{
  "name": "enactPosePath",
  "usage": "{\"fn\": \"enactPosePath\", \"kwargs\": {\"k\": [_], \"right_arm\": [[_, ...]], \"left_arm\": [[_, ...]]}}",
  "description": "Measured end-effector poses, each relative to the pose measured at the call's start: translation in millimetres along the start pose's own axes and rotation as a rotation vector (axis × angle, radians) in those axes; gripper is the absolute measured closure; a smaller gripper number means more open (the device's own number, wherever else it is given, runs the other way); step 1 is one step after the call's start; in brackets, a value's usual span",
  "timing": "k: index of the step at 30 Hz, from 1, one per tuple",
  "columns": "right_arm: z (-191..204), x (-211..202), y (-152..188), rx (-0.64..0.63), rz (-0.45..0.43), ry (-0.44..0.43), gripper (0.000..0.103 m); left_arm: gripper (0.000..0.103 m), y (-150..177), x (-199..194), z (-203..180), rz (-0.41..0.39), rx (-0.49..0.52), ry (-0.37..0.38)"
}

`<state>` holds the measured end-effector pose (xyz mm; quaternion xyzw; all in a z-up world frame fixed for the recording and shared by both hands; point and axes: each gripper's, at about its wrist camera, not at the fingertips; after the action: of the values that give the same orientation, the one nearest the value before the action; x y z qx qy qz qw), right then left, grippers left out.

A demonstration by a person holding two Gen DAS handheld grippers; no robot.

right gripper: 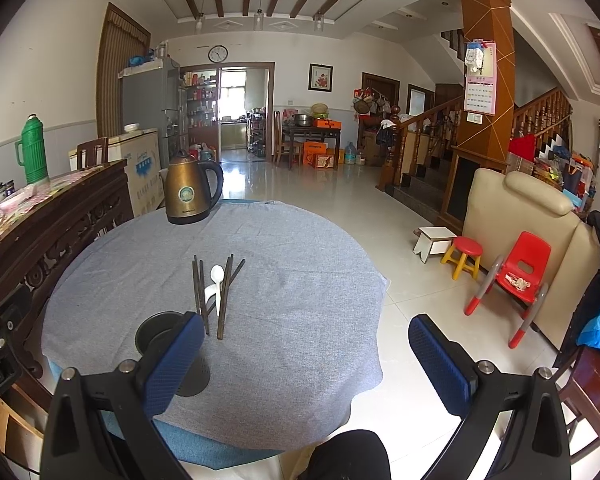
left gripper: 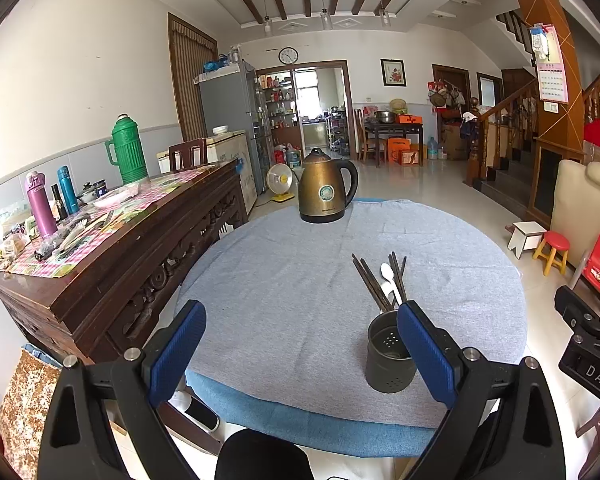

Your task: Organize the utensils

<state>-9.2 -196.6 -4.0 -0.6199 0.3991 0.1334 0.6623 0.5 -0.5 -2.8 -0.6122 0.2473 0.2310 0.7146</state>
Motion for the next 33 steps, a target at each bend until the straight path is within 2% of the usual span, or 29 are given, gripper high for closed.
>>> {"fn": "enactPosePath", "kwargs": {"k": [9, 14, 23, 26, 33], "right_arm": [[1.6, 2.7, -0.6, -0.007, 0.007, 0.003, 0.000], [2.6, 3.5, -0.8, -0.006, 0.007, 0.002, 0.000], [4.3, 7.4, 2.2, -0.010, 0.015, 0.001, 0.000], [5.3, 10.0, 2.3, -0.011, 0.021, 0.001, 0.000], [5.3, 27.1, 0.9, -0.009, 0.069, -0.024, 0.000]], "left_arm": [[0.007, 1.6, 5.7, -0.5, 0.023, -0.008, 0.010], [0.007, -0.1, 6.5, 0.8, 0.078, 0.000, 0.013], [0.007, 0.2, 6.2, 1.1, 0.077, -0.004, 0.015], [0.007, 1.7, 9.1, 0.1, 0.040, -0.002, 0.006], [0.007, -2.5, 27.1, 0.4, 0.076, -0.007, 0.020]]}}
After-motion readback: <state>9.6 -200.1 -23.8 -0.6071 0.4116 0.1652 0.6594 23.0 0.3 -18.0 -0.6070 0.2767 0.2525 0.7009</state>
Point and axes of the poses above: each gripper's, at about its wrist camera, not at the fingertips, and x roughly the way its jaws point, z to its left, y to its underside, and after that the axes turned 13 degrees about z, right-handed
